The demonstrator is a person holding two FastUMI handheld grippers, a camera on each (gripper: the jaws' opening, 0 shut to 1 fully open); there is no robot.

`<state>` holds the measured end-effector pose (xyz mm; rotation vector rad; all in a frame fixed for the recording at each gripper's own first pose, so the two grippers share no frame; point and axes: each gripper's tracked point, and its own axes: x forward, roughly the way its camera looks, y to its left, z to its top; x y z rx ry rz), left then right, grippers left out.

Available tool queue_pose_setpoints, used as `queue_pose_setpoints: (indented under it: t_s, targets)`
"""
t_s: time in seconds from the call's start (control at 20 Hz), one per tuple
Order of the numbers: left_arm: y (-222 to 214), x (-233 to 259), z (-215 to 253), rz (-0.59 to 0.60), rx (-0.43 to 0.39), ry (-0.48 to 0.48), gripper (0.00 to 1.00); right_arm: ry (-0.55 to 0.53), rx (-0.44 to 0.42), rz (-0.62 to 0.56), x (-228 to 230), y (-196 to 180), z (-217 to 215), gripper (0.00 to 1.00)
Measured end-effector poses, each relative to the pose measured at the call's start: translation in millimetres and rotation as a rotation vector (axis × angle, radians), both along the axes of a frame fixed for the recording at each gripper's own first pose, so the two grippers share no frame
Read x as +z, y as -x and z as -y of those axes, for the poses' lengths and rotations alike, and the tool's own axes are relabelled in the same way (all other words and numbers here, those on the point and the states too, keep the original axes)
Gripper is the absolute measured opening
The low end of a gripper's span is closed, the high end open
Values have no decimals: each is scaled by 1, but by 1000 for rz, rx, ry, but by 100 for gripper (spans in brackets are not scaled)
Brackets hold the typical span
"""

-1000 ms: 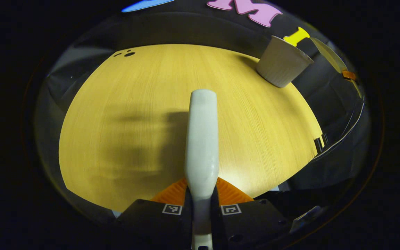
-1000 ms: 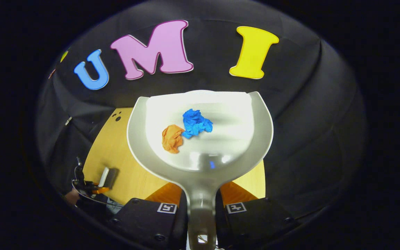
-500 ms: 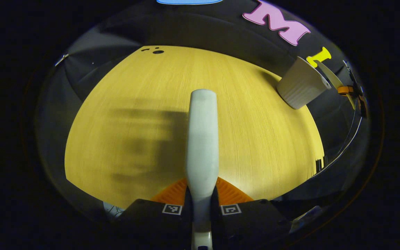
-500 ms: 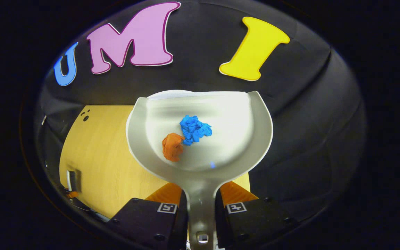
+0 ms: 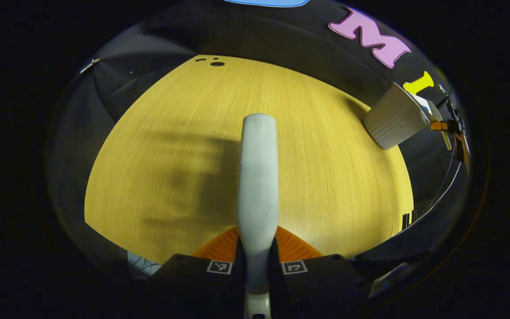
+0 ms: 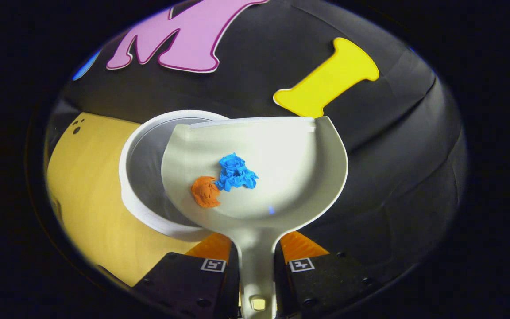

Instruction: Pick up the small broom and dustpan from the desktop, sweep the trash into the dustpan with the broom, and then empty the trash into the garbage bin.

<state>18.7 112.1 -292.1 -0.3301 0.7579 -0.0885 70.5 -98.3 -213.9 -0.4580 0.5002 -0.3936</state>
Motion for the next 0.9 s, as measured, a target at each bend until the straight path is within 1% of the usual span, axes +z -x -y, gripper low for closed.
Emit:
queue_pose_setpoints:
  t_s: [0.05,0.1,0.2,0.25,0.3,0.4,0.5,0.65,0.7,0.9]
  targets:
    - [0,0,3,-6,-1,3,26,50,-10,22,3,2,0,32]
    - [0,1,2,-6,0,5,26,102,-22,27,2,4,2,37]
    - [-1,5,-1,0,0,4,26,219,-40,11,1,6,8,36]
    - [-1,6,-1,0,0,2,26,286,-36,10,5,4,8,32]
    - [-1,7,-1,-1,-3,-1,26,352,-26,11,7,3,8,37]
    - [-2,7,-1,-6,-4,-7,26,474,-1,24,15,2,7,36]
    - [-2,8,2,-12,-11,6,26,567,-6,38,22,11,5,36]
    - [-5,13,2,-4,-26,33,24,648,-26,65,33,23,3,36]
    - [-5,15,2,-1,-33,29,26,668,-32,67,33,24,3,36]
    - [-1,16,6,8,-61,5,26,709,-41,65,35,23,2,36]
